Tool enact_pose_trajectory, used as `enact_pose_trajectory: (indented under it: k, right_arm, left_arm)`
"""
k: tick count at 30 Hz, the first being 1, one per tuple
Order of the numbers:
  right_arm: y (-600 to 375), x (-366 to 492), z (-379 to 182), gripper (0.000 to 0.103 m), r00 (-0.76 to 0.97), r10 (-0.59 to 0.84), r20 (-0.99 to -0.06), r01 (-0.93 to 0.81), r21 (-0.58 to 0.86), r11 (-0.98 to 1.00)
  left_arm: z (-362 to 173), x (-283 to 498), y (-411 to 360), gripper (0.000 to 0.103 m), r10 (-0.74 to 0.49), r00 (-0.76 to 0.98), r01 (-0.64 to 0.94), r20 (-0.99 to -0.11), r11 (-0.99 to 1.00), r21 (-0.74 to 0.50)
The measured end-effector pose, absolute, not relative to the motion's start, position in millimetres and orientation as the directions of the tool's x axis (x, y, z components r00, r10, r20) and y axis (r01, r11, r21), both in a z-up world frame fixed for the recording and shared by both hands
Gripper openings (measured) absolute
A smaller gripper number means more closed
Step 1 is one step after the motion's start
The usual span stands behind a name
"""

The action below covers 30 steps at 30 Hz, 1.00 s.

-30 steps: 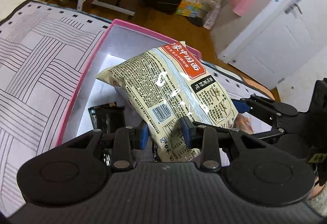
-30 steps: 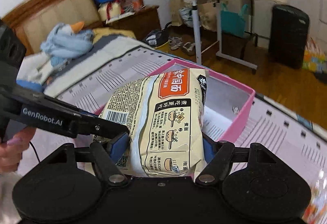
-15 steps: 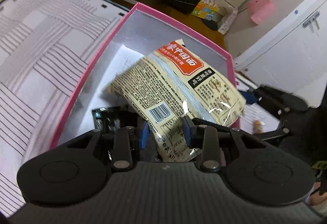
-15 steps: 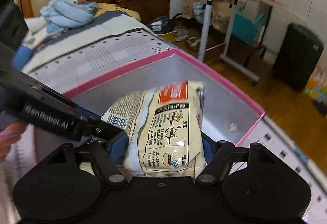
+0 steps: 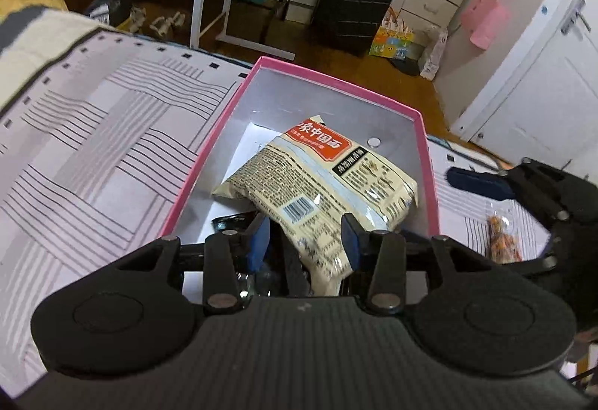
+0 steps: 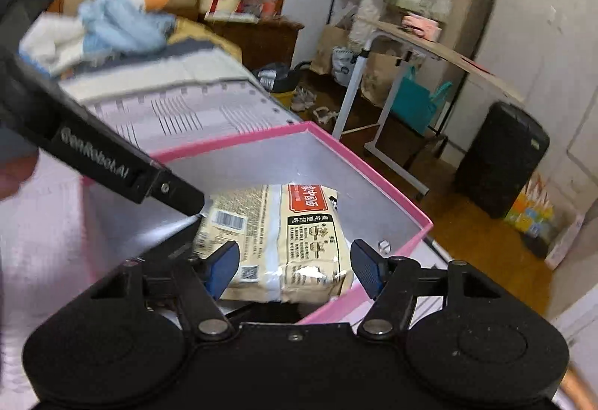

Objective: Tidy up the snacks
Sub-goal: 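Carry the beige bag into the pink box and open both tools, then move both open tools to the clear bags of mixed nuts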

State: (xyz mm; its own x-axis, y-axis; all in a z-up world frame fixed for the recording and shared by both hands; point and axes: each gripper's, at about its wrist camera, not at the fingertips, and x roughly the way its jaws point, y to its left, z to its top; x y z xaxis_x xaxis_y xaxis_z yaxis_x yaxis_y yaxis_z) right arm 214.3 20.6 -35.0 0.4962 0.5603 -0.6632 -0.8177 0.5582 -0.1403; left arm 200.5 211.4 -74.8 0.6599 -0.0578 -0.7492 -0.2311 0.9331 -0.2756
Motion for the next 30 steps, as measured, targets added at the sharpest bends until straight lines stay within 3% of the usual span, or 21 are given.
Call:
enact_pose_trajectory:
  k: [5, 12, 18, 30]
  right_arm:
    - [-12.3, 192.1, 2.1, 0.07, 0.475, 0.589, -0.654, -0.803, -0.049, 0.594]
    - [-65.3, 176.7, 51.4, 0.071, 0.438, 0.611, -0.659, -0.756, 0.097, 0.647]
    - [-108.6, 159.3, 74.9, 0.071, 0.471, 0.602, -0.645, -0.728, 0.101, 0.678]
    - [-215.7, 137.2, 27.4, 0.071, 0.515, 0.481, -0.709, -0.607, 0.095, 0.789]
  left_arm:
    - [-46.7, 179.7, 189.8, 0.041, -0.037, 0.645, -0.181, -0.763, 0.963, -0.2]
    - [2.6, 149.6, 153.0, 0.041, -0.086, 0.68, -0.086, -0.728, 0.977, -0.196]
    - [37.8, 126.0, 107.9, 0.046, -0.16, 0.723, 0.045, -0.672, 0.982, -0.186]
    - [-1.1, 137.1, 25.1, 0.048, -0.29, 0.643, 0.179, -0.709, 0.957, -0.229]
